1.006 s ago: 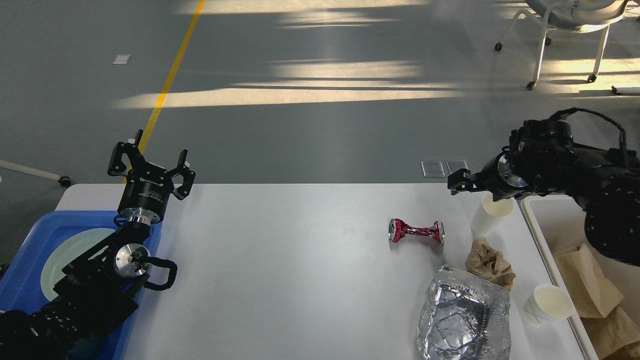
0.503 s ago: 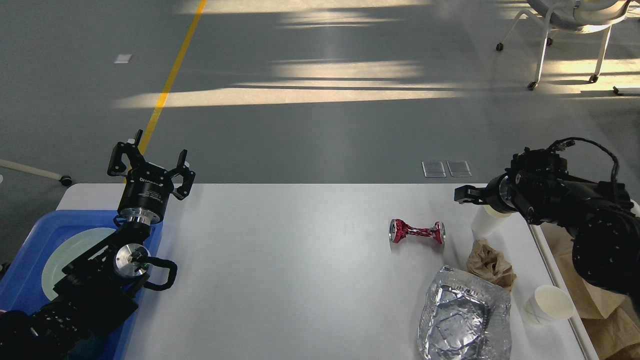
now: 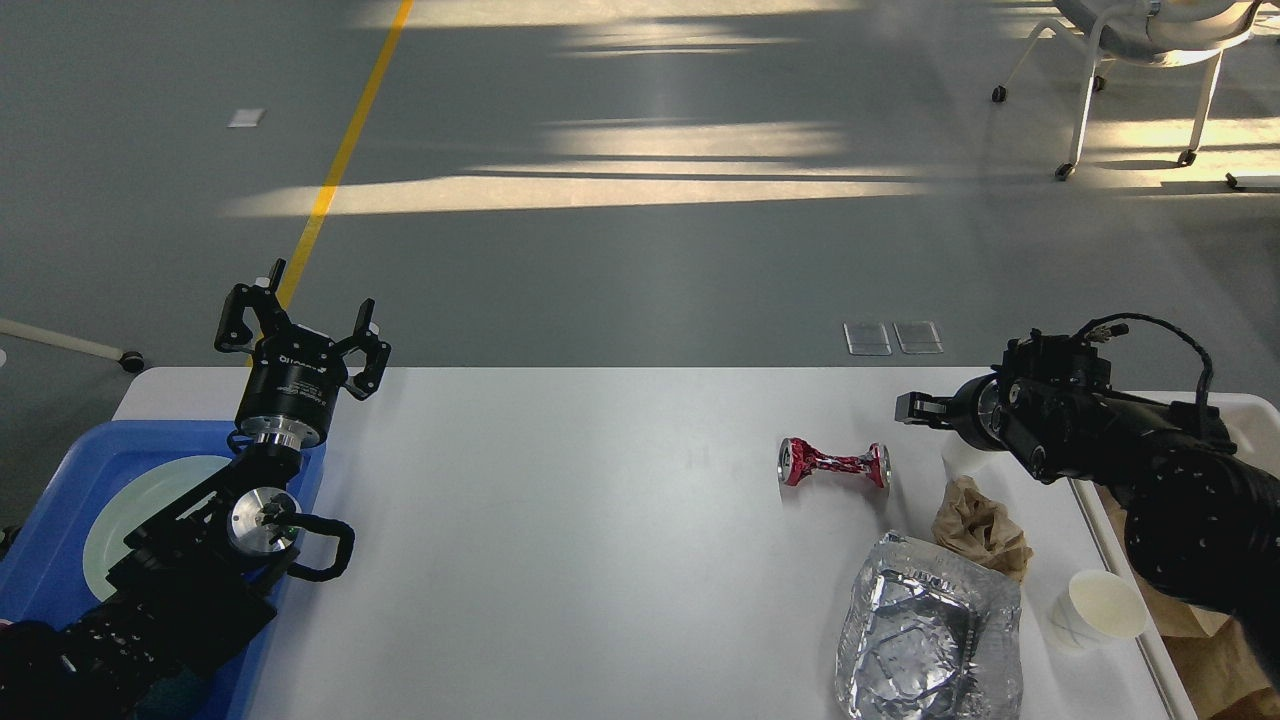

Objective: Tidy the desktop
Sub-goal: 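Grasp the paper cup, lift it and drop it into the bin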

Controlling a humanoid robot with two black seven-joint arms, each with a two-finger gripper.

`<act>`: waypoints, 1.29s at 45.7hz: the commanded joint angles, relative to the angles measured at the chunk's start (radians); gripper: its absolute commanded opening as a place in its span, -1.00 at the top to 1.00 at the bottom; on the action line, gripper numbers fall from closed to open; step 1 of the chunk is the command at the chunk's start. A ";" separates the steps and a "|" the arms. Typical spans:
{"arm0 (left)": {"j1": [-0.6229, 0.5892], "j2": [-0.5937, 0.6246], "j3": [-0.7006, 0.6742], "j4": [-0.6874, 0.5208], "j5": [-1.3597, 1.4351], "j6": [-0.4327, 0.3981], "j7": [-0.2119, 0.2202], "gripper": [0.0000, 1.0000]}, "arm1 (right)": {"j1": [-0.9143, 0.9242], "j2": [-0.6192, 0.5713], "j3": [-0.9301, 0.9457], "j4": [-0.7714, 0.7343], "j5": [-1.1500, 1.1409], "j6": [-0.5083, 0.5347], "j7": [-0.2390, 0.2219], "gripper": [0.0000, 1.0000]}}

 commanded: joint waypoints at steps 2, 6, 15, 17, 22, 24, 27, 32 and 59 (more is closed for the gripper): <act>0.001 0.000 0.000 0.000 0.000 0.000 0.000 -0.93 | -0.006 0.006 0.019 0.002 0.020 0.009 -0.022 1.00; -0.001 0.000 0.000 0.000 0.000 0.000 0.000 -0.93 | -0.005 0.006 0.019 0.002 0.020 0.010 -0.022 1.00; -0.001 0.000 0.000 0.000 0.000 0.000 0.000 -0.93 | 0.005 0.005 0.018 0.005 0.020 0.013 -0.021 1.00; 0.001 0.000 0.000 0.000 0.000 0.000 0.000 -0.93 | 0.006 0.005 0.018 0.005 0.019 0.015 -0.021 1.00; -0.001 0.000 0.000 0.000 0.000 0.000 0.000 -0.93 | 0.014 0.006 0.018 0.005 0.020 0.015 -0.021 1.00; 0.001 0.000 0.000 0.000 0.000 0.000 0.001 -0.93 | 0.015 0.006 0.016 0.005 0.019 0.015 -0.021 1.00; 0.001 0.000 0.000 0.000 0.000 0.000 0.000 -0.93 | 0.018 0.005 0.015 0.007 0.019 0.016 -0.016 1.00; 0.001 0.000 0.000 0.000 0.000 0.000 0.000 -0.93 | 0.066 -0.008 0.010 0.015 0.019 0.021 -0.010 1.00; 0.001 0.000 0.000 0.000 0.000 0.000 0.000 -0.93 | 0.995 -0.322 0.018 0.392 0.019 0.573 0.167 1.00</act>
